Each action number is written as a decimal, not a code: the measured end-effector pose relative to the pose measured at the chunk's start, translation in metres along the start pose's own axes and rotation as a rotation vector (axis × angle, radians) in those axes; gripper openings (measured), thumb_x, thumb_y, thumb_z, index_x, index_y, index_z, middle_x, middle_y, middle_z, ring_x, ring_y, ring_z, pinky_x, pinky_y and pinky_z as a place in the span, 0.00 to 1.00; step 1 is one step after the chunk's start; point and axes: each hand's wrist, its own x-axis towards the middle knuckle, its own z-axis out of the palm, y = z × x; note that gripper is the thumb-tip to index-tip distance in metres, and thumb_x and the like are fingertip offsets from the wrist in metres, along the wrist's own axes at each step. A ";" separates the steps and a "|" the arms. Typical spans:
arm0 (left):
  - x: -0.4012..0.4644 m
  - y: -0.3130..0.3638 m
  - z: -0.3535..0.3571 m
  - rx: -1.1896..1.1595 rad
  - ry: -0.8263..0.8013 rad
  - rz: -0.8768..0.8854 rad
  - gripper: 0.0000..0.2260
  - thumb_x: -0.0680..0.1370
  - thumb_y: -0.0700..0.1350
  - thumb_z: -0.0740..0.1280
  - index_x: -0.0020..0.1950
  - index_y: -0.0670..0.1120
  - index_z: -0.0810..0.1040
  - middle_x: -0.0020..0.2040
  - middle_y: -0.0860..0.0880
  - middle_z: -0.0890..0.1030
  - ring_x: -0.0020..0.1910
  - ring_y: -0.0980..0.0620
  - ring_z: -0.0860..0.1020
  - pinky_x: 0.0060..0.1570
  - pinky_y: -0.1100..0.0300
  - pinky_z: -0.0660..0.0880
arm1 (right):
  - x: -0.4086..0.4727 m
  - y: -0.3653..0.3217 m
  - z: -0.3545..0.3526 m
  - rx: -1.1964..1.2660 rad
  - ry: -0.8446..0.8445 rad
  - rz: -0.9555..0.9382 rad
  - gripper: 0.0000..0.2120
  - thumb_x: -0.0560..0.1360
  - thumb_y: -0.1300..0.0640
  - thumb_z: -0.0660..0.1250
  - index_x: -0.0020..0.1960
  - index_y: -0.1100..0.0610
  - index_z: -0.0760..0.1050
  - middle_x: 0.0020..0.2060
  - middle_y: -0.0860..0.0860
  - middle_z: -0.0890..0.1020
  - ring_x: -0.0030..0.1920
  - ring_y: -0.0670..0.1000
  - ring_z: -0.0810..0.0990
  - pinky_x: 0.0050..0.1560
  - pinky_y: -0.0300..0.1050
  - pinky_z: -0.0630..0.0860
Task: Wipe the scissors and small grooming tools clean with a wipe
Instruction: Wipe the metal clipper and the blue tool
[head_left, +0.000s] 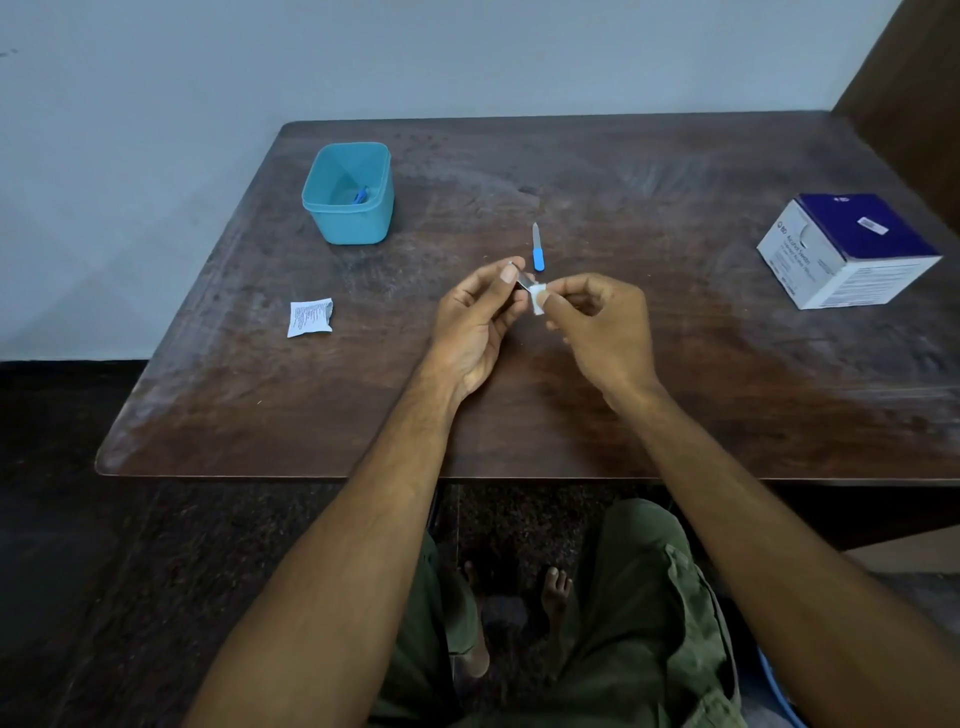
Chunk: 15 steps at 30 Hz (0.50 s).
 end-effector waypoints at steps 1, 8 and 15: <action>0.000 0.000 0.000 0.000 0.000 0.001 0.05 0.79 0.37 0.64 0.51 0.40 0.80 0.41 0.49 0.83 0.34 0.58 0.79 0.42 0.68 0.79 | 0.000 0.001 0.001 -0.083 0.006 -0.070 0.03 0.73 0.59 0.72 0.42 0.53 0.83 0.36 0.46 0.85 0.35 0.43 0.81 0.38 0.37 0.75; -0.002 0.004 0.001 -0.057 0.018 -0.045 0.04 0.79 0.37 0.65 0.48 0.39 0.80 0.38 0.49 0.83 0.34 0.58 0.80 0.37 0.70 0.78 | -0.002 -0.003 0.004 -0.353 0.011 -0.372 0.03 0.75 0.57 0.71 0.47 0.54 0.83 0.41 0.46 0.82 0.39 0.41 0.78 0.40 0.27 0.71; -0.003 0.003 0.002 0.010 0.021 -0.036 0.05 0.79 0.38 0.65 0.46 0.40 0.80 0.37 0.51 0.82 0.30 0.60 0.76 0.35 0.71 0.76 | -0.008 -0.003 0.004 -0.152 -0.003 -0.200 0.03 0.74 0.55 0.71 0.43 0.51 0.84 0.39 0.44 0.85 0.41 0.46 0.83 0.44 0.48 0.80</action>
